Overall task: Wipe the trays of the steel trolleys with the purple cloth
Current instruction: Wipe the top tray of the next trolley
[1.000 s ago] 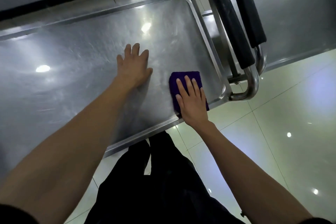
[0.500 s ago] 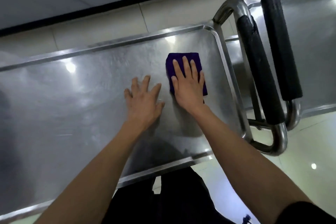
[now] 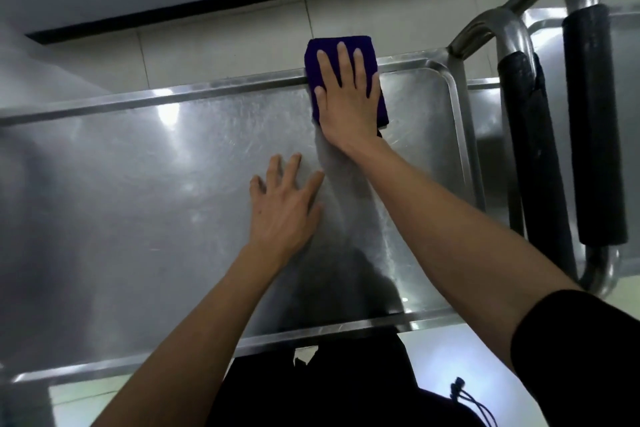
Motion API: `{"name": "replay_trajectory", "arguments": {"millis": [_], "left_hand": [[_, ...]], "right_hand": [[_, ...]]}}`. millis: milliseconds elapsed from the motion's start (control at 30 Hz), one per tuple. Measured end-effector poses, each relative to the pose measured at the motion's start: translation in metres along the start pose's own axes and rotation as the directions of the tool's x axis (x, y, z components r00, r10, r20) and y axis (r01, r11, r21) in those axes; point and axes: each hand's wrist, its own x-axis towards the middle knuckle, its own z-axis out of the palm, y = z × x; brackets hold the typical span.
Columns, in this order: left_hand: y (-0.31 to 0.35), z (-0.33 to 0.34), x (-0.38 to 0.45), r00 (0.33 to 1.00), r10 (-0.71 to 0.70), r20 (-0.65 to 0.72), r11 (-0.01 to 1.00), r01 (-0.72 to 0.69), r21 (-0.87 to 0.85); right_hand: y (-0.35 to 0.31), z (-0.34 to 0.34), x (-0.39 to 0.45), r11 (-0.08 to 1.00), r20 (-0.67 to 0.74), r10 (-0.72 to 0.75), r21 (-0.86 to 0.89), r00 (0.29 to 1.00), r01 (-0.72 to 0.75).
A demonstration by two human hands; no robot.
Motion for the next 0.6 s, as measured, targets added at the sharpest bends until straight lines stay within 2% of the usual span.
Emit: {"name": "replay_trajectory", "arguments": {"millis": [133, 200, 267, 433, 600], "left_hand": [[-0.006, -0.001, -0.013, 0.994, -0.021, -0.104, 0.998, 0.015, -0.06], [-0.012, 0.0, -0.02, 0.983, 0.002, -0.183, 0.995, -0.02, -0.097], [-0.018, 0.003, -0.027, 0.979, 0.04, -0.198, 0.994, -0.058, -0.088], [-0.027, 0.008, -0.045, 0.993, 0.059, -0.101, 0.998, -0.062, -0.03], [-0.034, 0.019, -0.056, 0.993, 0.09, 0.074, 0.995, -0.094, 0.042]], "right_hand": [[0.007, 0.002, -0.017, 1.0, 0.009, -0.027, -0.016, 1.0, 0.027], [0.008, 0.001, -0.034, 0.999, 0.032, -0.035, -0.017, 0.999, 0.036], [0.005, 0.002, -0.055, 0.999, 0.066, -0.031, -0.012, 0.997, 0.032], [-0.005, 0.01, -0.125, 1.0, 0.11, 0.001, -0.01, 0.994, 0.0], [-0.013, 0.026, -0.209, 0.998, 0.104, 0.045, -0.047, 0.994, -0.041]]}}
